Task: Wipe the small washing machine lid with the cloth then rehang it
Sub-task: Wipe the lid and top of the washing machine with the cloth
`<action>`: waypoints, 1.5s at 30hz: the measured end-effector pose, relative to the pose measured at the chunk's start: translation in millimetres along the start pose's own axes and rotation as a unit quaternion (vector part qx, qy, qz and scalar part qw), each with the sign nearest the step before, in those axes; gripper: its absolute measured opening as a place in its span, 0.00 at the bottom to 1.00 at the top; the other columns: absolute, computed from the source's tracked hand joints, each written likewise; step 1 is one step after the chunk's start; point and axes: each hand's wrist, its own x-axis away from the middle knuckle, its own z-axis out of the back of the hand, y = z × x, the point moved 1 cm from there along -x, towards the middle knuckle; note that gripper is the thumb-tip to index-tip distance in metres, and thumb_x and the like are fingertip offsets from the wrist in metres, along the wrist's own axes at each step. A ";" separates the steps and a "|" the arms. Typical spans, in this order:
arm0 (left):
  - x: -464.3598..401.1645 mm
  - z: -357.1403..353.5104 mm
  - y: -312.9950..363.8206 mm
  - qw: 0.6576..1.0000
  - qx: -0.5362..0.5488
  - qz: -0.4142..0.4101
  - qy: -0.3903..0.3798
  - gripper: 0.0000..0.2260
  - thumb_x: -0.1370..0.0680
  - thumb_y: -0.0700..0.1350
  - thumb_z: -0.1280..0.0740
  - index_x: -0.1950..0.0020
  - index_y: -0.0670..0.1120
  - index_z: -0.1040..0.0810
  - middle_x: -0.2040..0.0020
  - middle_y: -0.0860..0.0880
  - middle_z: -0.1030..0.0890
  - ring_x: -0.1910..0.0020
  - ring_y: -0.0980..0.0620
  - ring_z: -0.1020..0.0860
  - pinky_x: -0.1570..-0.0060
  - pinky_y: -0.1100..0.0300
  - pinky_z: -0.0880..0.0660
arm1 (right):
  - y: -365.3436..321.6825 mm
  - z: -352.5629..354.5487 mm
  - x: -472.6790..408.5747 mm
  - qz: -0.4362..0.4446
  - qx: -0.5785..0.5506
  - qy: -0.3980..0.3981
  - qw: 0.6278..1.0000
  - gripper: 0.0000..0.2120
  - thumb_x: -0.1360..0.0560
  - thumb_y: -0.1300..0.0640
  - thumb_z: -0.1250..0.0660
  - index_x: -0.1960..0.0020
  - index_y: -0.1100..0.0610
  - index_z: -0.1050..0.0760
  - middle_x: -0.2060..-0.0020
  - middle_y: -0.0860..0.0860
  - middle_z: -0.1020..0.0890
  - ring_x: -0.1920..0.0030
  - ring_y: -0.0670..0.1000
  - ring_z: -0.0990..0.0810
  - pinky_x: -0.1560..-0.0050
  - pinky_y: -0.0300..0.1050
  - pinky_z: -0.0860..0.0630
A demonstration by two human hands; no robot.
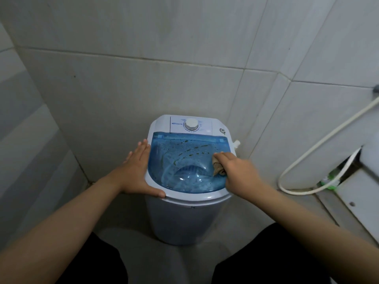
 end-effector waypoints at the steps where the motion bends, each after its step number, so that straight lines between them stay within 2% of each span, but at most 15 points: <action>1: -0.6 0.6 -0.5 1.000 0.000 0.001 -0.004 0.69 0.50 0.79 0.36 0.25 0.48 0.69 0.24 0.48 0.70 0.26 0.51 0.70 0.28 0.48 0.63 | -4.3 0.4 4.7 -0.005 -0.004 -0.006 1.000 0.28 0.31 0.65 0.39 0.32 0.55 0.36 0.35 0.52 0.28 0.43 0.60 0.24 0.52 0.50 0.24; 5: -0.2 1.9 0.6 1.000 -0.001 0.000 -0.002 0.70 0.51 0.80 0.37 0.25 0.48 0.69 0.24 0.48 0.69 0.26 0.50 0.69 0.27 0.48 0.63 | -23.5 2.3 23.9 -0.035 0.004 -0.023 0.999 0.26 0.31 0.66 0.39 0.34 0.57 0.37 0.37 0.54 0.28 0.42 0.59 0.26 0.51 0.49 0.25; 9: 0.7 2.1 0.4 1.000 -0.010 -0.001 0.000 0.70 0.51 0.80 0.38 0.25 0.47 0.69 0.24 0.47 0.69 0.26 0.50 0.69 0.27 0.48 0.63 | -48.1 0.6 34.0 -0.063 0.009 -0.045 0.997 0.23 0.30 0.67 0.38 0.36 0.60 0.37 0.40 0.58 0.28 0.42 0.60 0.27 0.49 0.54 0.24; 13: 1.2 2.4 1.2 1.000 -0.011 0.002 -0.002 0.69 0.51 0.80 0.38 0.25 0.46 0.69 0.24 0.47 0.69 0.26 0.50 0.69 0.28 0.49 0.63 | -69.3 13.3 38.3 -0.039 0.010 -0.098 0.994 0.19 0.30 0.67 0.38 0.40 0.62 0.34 0.43 0.60 0.26 0.45 0.62 0.24 0.53 0.53 0.24; 15: 1.2 2.3 1.2 1.000 -0.010 0.002 -0.004 0.69 0.50 0.80 0.37 0.25 0.46 0.69 0.24 0.47 0.70 0.26 0.50 0.69 0.28 0.49 0.64 | -69.2 31.0 32.6 -0.029 -0.032 -0.133 0.990 0.14 0.31 0.66 0.37 0.45 0.61 0.31 0.48 0.59 0.23 0.49 0.60 0.22 0.58 0.48 0.27; 17: 1.3 2.0 0.9 1.000 -0.009 0.001 -0.004 0.69 0.50 0.80 0.38 0.25 0.46 0.70 0.24 0.48 0.70 0.26 0.50 0.70 0.28 0.50 0.64 | -59.1 49.5 15.5 -0.055 -0.156 -0.150 0.975 0.11 0.34 0.67 0.37 0.53 0.58 0.27 0.56 0.56 0.20 0.54 0.57 0.20 0.61 0.44 0.25; 19: 1.2 1.8 0.8 1.000 -0.007 -0.001 -0.003 0.69 0.50 0.80 0.37 0.25 0.47 0.70 0.24 0.48 0.70 0.26 0.50 0.70 0.29 0.51 0.64 | -43.6 57.0 -12.0 -0.068 -0.234 -0.118 0.963 0.12 0.36 0.67 0.39 0.55 0.58 0.24 0.58 0.55 0.18 0.56 0.55 0.19 0.58 0.48 0.19; 22: 0.7 0.6 -0.4 1.000 -0.005 -0.002 0.004 0.69 0.49 0.79 0.36 0.25 0.47 0.70 0.24 0.48 0.70 0.26 0.51 0.70 0.29 0.51 0.65 | -27.5 54.3 -58.7 -0.039 -0.192 -0.014 0.980 0.14 0.37 0.66 0.41 0.54 0.57 0.26 0.54 0.53 0.17 0.53 0.56 0.20 0.53 0.51 0.20; 24: 0.3 -0.1 -0.7 1.000 -0.003 -0.002 0.006 0.68 0.48 0.79 0.35 0.25 0.47 0.70 0.25 0.48 0.71 0.26 0.51 0.70 0.28 0.51 0.65 | -22.5 46.0 -84.4 -0.007 -0.139 0.007 0.990 0.17 0.37 0.67 0.41 0.51 0.56 0.27 0.51 0.54 0.18 0.51 0.58 0.21 0.53 0.51 0.21; 28: -0.1 -0.7 -0.8 1.000 0.002 -0.002 0.010 0.68 0.47 0.77 0.33 0.25 0.48 0.71 0.25 0.49 0.71 0.27 0.51 0.71 0.28 0.51 0.65 | -14.5 22.2 -111.1 0.020 -0.035 0.004 0.999 0.20 0.32 0.71 0.40 0.42 0.59 0.30 0.45 0.58 0.24 0.48 0.62 0.23 0.57 0.50 0.25; 31: -0.7 -0.5 -1.3 1.000 -0.001 -0.002 0.010 0.68 0.47 0.78 0.34 0.25 0.47 0.71 0.25 0.50 0.72 0.27 0.52 0.71 0.27 0.51 0.64 | -13.2 4.5 -109.7 0.023 -0.036 0.017 0.999 0.24 0.32 0.72 0.40 0.37 0.59 0.33 0.42 0.60 0.26 0.47 0.63 0.23 0.53 0.56 0.23; 33: -1.0 -0.4 -2.2 1.000 0.002 -0.004 0.011 0.68 0.47 0.77 0.33 0.25 0.48 0.71 0.25 0.50 0.71 0.27 0.52 0.71 0.27 0.51 0.64 | -13.2 -1.6 -103.1 0.021 -0.051 0.024 0.998 0.28 0.32 0.72 0.40 0.33 0.58 0.35 0.38 0.59 0.27 0.44 0.63 0.24 0.51 0.56 0.23; 39: -1.3 -0.2 -1.9 1.000 0.003 -0.004 0.010 0.69 0.50 0.79 0.36 0.25 0.47 0.70 0.24 0.48 0.71 0.26 0.51 0.70 0.29 0.52 0.65 | -14.5 1.7 -63.3 0.039 -0.084 0.015 0.996 0.30 0.32 0.71 0.39 0.31 0.55 0.35 0.34 0.55 0.27 0.38 0.59 0.27 0.45 0.50 0.28; 45: 0.1 0.8 0.2 1.000 0.000 -0.002 0.009 0.69 0.50 0.79 0.36 0.25 0.47 0.70 0.24 0.48 0.70 0.26 0.50 0.70 0.28 0.51 0.64 | -19.0 3.5 -26.6 0.052 -0.079 -0.017 0.995 0.33 0.32 0.70 0.40 0.30 0.52 0.36 0.31 0.51 0.30 0.36 0.59 0.26 0.41 0.52 0.25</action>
